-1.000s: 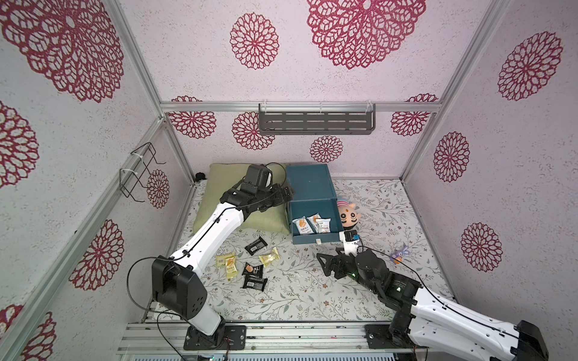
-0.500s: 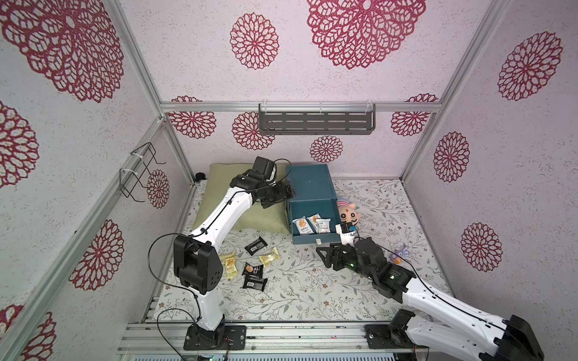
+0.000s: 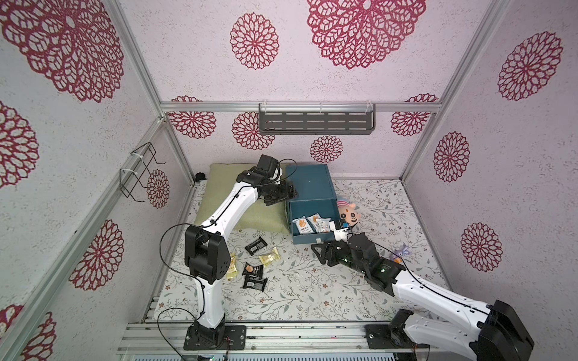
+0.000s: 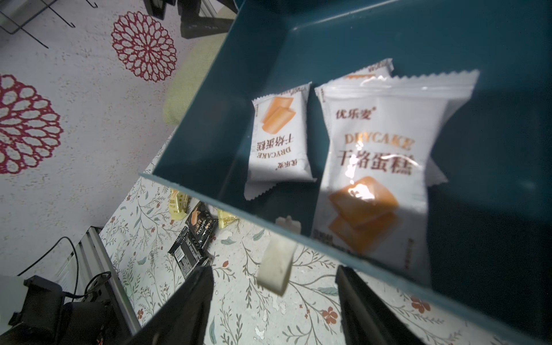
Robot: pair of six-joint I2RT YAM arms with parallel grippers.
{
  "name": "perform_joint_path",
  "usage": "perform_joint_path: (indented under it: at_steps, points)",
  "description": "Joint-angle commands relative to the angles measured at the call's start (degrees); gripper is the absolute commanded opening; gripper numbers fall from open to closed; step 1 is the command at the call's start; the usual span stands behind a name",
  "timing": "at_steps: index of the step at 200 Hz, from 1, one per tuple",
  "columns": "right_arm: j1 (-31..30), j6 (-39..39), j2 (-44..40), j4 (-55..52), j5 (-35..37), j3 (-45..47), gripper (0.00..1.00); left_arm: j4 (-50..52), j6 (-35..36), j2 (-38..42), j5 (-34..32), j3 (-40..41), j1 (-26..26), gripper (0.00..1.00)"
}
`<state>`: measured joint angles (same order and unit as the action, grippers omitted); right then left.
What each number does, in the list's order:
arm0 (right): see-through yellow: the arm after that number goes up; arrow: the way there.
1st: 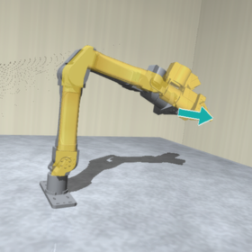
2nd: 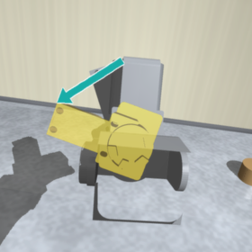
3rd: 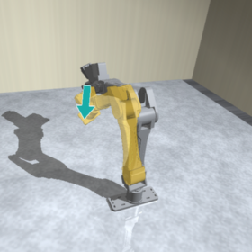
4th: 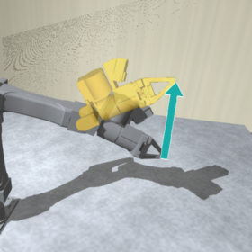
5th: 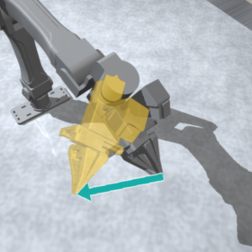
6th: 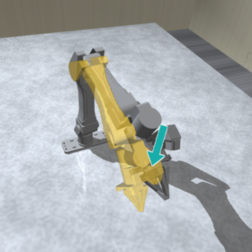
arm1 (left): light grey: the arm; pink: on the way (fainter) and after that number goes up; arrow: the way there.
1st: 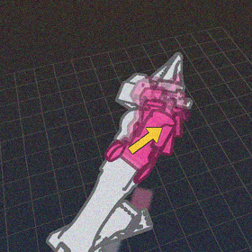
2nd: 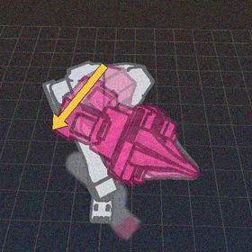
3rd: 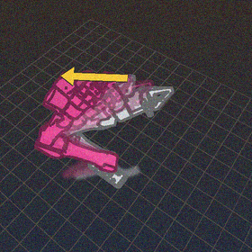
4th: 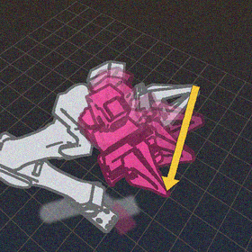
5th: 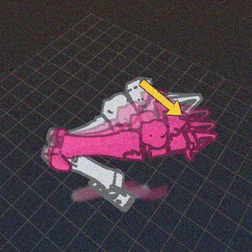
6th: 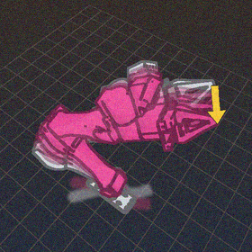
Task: Place the cookies into the drawer by color
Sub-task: Close the drawer in the storage box.
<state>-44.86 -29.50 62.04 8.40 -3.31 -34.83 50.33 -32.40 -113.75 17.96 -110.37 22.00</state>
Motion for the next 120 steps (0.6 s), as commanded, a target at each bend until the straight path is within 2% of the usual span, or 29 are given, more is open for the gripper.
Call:
perform_joint_path:
  at_steps: [1,120]
  points:
    - [1.0,0.8,1.3,3.6,0.3,-3.3,0.70,3.1,1.8,-2.0,-0.8,1.2,-1.1,0.87]
    - [5.0,-0.9,13.9,9.0,-0.5,-11.4,0.69,3.0,2.2,-1.9,0.9,2.4,-1.4,0.85]
